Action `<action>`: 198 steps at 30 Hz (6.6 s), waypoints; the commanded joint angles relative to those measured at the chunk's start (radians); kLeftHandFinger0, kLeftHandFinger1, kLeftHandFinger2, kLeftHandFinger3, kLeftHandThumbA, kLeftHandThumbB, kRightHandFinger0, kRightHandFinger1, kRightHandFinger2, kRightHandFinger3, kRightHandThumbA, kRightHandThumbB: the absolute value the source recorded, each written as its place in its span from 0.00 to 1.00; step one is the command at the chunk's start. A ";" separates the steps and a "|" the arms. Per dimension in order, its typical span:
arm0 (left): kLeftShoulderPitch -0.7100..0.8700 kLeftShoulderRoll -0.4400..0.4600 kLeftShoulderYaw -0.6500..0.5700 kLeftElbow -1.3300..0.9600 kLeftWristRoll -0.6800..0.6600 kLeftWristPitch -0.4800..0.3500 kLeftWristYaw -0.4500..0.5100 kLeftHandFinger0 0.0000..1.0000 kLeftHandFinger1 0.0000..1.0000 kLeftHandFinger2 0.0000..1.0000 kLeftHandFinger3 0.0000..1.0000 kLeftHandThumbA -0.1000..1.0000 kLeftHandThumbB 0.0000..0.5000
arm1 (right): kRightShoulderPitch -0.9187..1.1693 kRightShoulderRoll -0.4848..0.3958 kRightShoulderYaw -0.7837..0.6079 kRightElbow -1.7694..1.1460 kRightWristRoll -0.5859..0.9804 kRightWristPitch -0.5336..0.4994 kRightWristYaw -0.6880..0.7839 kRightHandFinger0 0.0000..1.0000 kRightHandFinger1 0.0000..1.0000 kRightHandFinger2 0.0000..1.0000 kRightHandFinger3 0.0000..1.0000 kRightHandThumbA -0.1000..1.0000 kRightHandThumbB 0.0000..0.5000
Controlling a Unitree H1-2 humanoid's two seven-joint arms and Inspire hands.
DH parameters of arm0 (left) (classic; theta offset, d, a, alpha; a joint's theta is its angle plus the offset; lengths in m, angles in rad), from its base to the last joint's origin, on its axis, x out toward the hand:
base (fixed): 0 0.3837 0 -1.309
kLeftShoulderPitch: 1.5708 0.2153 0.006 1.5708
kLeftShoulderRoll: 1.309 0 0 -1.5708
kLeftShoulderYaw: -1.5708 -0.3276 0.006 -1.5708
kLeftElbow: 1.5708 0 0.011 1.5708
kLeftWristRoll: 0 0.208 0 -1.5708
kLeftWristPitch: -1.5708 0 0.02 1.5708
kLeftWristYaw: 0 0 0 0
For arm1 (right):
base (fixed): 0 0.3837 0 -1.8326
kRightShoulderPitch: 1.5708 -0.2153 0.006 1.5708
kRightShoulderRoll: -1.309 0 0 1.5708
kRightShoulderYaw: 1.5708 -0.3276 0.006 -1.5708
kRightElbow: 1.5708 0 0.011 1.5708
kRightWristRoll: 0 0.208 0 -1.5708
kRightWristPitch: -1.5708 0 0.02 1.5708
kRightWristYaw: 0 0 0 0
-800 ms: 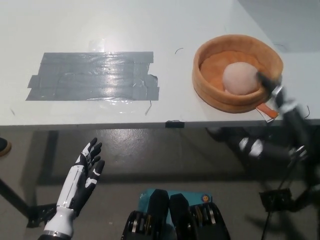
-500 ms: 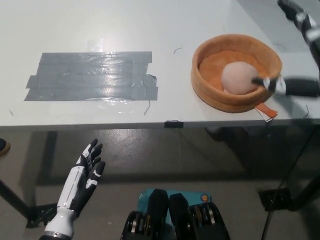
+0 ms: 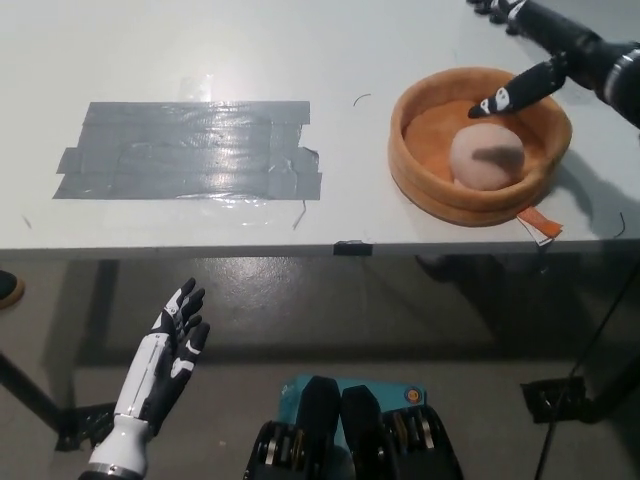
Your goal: An emotional support dumpling is kept in a soft plate infront in the middle of the desk infront of the robot. The robot extends its right arm to pick up the dumpling and hands it to a person
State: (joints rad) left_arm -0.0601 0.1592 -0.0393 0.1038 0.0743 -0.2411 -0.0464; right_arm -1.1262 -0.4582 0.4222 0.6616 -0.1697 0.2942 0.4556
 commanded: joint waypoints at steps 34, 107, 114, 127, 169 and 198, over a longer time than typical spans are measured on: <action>-0.037 0.024 0.008 -0.046 0.017 -0.016 -0.011 1.00 1.00 1.00 1.00 0.86 0.62 | -0.156 0.048 0.141 0.302 -0.198 -0.082 0.214 1.00 1.00 1.00 1.00 1.00 0.78; -0.092 0.029 0.029 -0.047 0.010 0.003 -0.026 1.00 1.00 1.00 1.00 0.88 0.66 | -0.060 0.128 0.037 0.658 -0.284 -0.314 -0.254 0.69 0.94 0.83 0.55 0.00 0.21; -0.138 0.029 0.032 -0.022 0.018 -0.002 -0.020 1.00 1.00 1.00 1.00 0.89 0.66 | -0.099 0.105 -0.188 0.506 -0.138 -0.365 -0.301 0.24 0.69 0.95 0.92 0.00 0.32; -0.168 0.033 0.028 -0.008 0.011 0.002 -0.033 1.00 1.00 1.00 1.00 0.90 0.64 | 0.069 0.124 -0.488 -0.342 0.113 -0.097 -0.161 0.24 0.65 0.98 0.97 0.00 0.27; -0.137 0.027 0.018 -0.013 0.018 -0.004 -0.041 1.00 1.00 1.00 1.00 0.88 0.64 | -0.247 0.317 -0.082 0.408 -0.188 -0.158 -0.196 0.88 1.00 1.00 1.00 0.46 0.81; -0.137 0.030 0.019 -0.024 0.020 0.020 -0.047 1.00 1.00 1.00 1.00 0.87 0.63 | -0.100 0.183 -0.252 -0.190 -0.130 -0.124 -0.219 1.00 1.00 1.00 1.00 0.89 0.87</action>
State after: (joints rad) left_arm -0.1843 0.1720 -0.0185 0.1150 0.0947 -0.2261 -0.0819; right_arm -1.2094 -0.2109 0.2433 0.6801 -0.3458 0.1394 0.2360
